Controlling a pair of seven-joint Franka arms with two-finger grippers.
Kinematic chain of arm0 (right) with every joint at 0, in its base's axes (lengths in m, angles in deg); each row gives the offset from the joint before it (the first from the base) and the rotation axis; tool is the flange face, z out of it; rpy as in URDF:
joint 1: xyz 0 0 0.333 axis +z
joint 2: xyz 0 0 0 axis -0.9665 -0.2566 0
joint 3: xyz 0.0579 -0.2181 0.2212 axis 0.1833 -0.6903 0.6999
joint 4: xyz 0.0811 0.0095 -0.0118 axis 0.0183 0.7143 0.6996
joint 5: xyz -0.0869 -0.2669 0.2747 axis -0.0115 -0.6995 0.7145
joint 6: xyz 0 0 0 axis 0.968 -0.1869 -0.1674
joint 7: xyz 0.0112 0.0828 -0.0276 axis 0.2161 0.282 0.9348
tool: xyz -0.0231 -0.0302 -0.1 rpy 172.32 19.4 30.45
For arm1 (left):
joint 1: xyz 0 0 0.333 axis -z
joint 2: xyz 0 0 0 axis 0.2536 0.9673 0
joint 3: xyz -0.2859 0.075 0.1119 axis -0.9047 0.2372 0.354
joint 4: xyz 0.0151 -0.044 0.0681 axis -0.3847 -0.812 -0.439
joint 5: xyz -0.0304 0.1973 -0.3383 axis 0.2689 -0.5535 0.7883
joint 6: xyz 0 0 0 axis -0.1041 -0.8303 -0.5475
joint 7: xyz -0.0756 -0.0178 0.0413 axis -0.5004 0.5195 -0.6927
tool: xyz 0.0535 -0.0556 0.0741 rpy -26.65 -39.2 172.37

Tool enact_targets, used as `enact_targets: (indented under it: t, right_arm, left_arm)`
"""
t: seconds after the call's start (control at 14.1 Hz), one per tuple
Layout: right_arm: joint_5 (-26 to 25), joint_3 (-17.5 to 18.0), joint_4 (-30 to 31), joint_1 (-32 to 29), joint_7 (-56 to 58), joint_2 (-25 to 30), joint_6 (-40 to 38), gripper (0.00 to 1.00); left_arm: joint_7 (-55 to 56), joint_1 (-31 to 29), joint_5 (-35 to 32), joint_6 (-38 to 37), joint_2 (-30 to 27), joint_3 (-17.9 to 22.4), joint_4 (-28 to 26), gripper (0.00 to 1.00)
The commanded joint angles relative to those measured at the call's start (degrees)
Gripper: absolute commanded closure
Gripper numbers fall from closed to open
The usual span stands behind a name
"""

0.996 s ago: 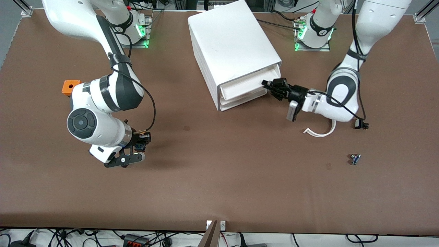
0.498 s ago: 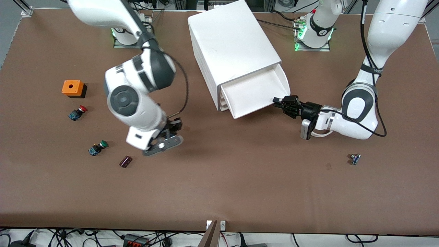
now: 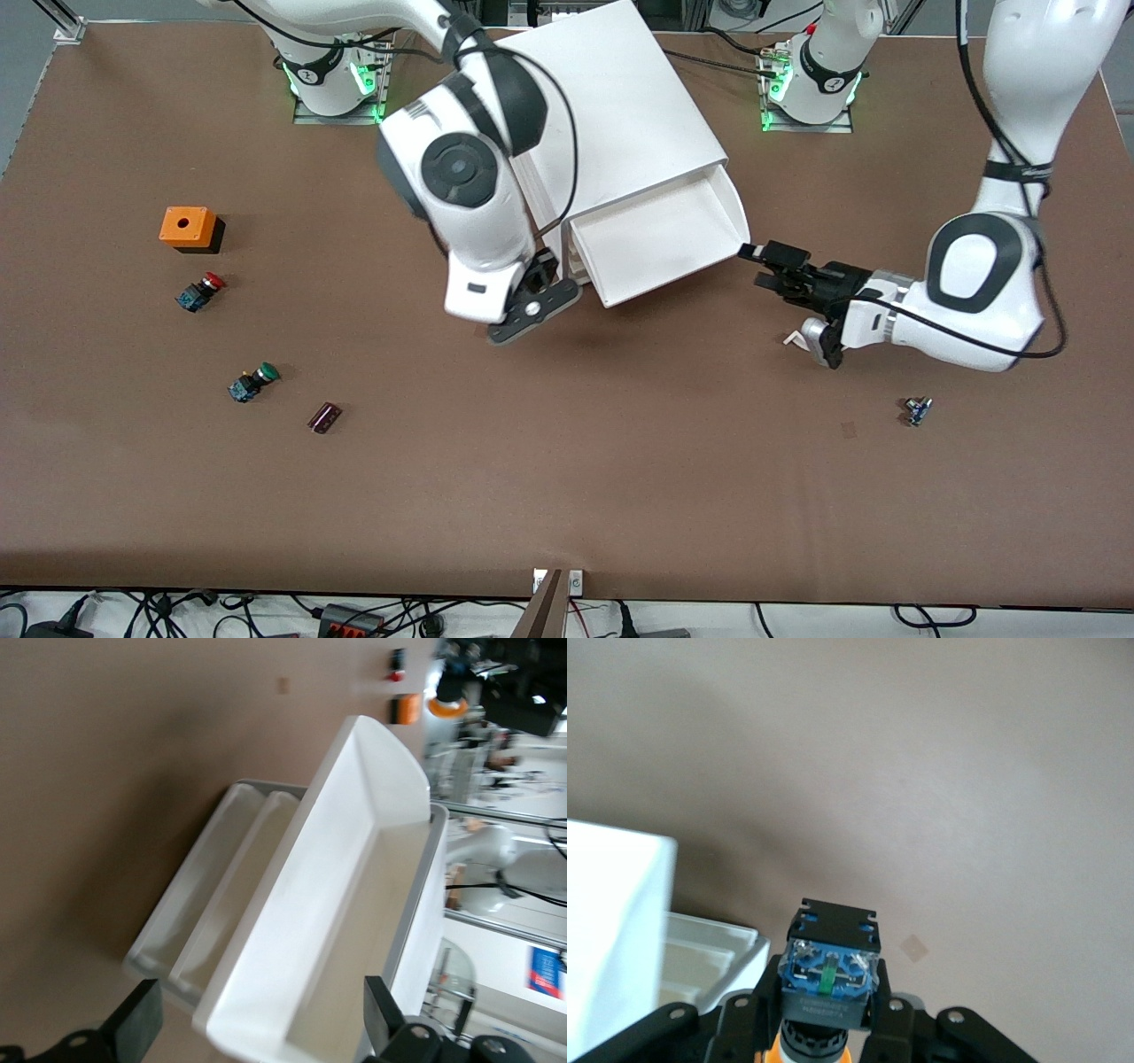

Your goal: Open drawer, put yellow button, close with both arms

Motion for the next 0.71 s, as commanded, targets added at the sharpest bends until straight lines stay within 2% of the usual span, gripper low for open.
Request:
enact_targets:
  t: [0.0,0.21,0.43,0.64]
  right_arm:
    - [-0.85,-0.81,-5.02,1.2,-0.12,-1.11,-0.94,1.0]
    - [-0.85,-0.72,-6.43,2.51,-1.25,-1.02,-0.86,1.0]
    - [-0.76,-0.29,-6.87,3.31,-7.49,-1.11,0.89,1.0]
    - [-0.68,-0.2,-6.87,5.41,-12.84,-1.19,4.58,1.0]
  left_arm:
    - [8.85,-0.23,-7.74,-4.62,0.09,-0.16,8.88,0.0]
    - [15.81,-0.14,-16.86,-7.7,-0.7,-0.24,14.96,0.0]
    - [17.5,0.47,-29.17,-8.58,-2.9,-1.12,16.9,0.0]
    - [17.14,0.74,-35.69,-9.56,-2.38,-0.86,23.04,0.0]
